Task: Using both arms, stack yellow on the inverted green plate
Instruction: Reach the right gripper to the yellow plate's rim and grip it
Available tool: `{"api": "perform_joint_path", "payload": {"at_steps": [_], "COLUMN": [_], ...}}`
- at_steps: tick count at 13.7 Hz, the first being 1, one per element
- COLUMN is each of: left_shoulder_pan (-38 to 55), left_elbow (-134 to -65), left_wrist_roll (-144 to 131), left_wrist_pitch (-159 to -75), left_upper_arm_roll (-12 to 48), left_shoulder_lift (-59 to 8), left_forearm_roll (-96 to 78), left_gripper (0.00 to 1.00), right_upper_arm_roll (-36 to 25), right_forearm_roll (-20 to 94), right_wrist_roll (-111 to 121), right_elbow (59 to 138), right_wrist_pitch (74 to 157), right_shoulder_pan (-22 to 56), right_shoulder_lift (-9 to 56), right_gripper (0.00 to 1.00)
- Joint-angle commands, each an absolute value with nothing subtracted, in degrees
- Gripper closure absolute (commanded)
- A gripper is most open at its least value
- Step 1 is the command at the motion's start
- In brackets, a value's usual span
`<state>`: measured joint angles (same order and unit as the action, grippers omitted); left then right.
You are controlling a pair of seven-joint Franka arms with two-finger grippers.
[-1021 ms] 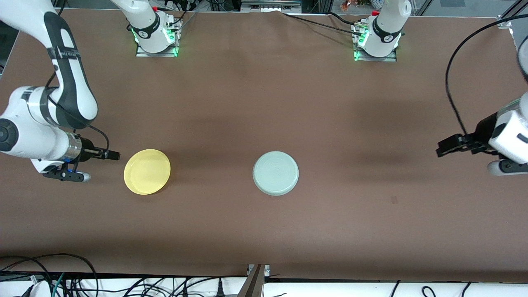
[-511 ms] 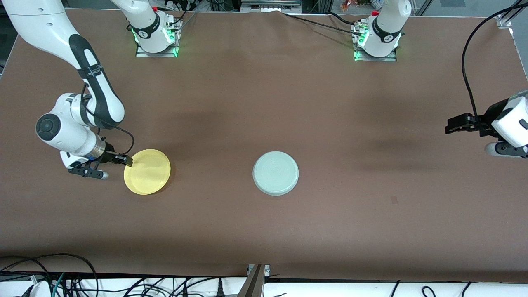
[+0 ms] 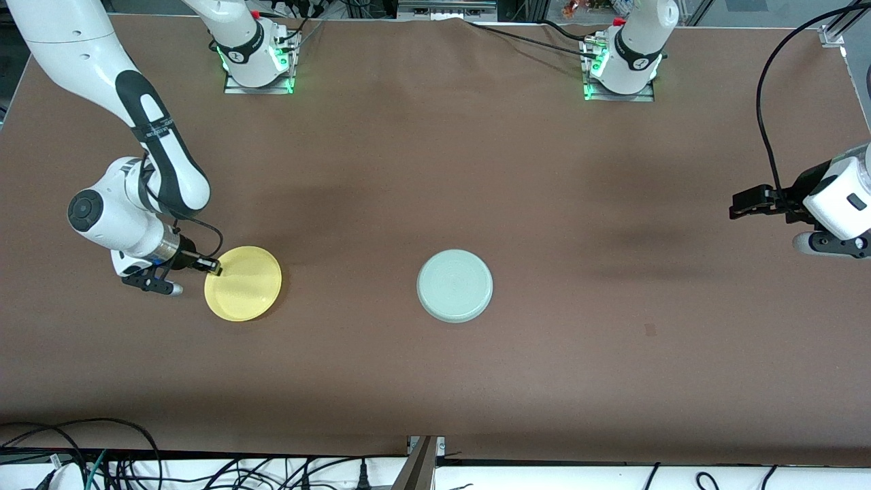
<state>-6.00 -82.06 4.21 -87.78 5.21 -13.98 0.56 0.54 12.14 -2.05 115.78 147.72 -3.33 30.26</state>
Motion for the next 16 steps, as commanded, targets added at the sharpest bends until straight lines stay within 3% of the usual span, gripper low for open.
{"api": "perform_joint_path", "payload": {"at_steps": [1, 3, 5, 7, 10, 16], "left_shoulder_pan": [-5.8, -6.33, -6.15, -6.33, -6.24, -6.33], "left_elbow": [-80.51, -80.51, -80.42, -80.42, -80.42, -80.24], "left_wrist_roll": [3.87, 4.13, 3.96, 3.87, 3.87, 3.87], "left_wrist_pitch": [-87.8, -87.8, -87.8, -87.8, -87.8, -87.89], "left_upper_arm_roll": [5.01, 5.01, 5.01, 5.01, 5.01, 4.92], "left_shoulder_lift": [-15.38, -15.73, -15.73, -15.73, -15.73, -16.08], "left_forearm_roll": [0.62, 0.18, 0.44, 0.26, 0.35, 0.26], "left_gripper": [0.0, 0.0, 0.0, 0.0, 0.0, 0.0], "right_upper_arm_roll": [1.41, 1.84, 2.9, 6.14, 13.16, 15.38], "right_forearm_roll": [15.2, 15.29, 15.29, 15.29, 14.86, 14.33], "right_wrist_roll": [-0.62, -1.05, -3.41, -9.73, -20.52, -31.64], "right_elbow": [115.93, 115.67, 112.96, 108.57, 102.85, 92.57], "right_wrist_pitch": [148.18, 147.14, 139.35, 131.87, 127.01, 127.35], "right_shoulder_pan": [-4.13, -3.78, -3.69, -3.69, -3.34, 13.5], "right_shoulder_lift": [30.15, 29.28, 26.29, 24.35, 23.64, 31.01], "right_gripper": [1.0, 1.0, 1.0, 1.0, 1.0, 1.0]}}
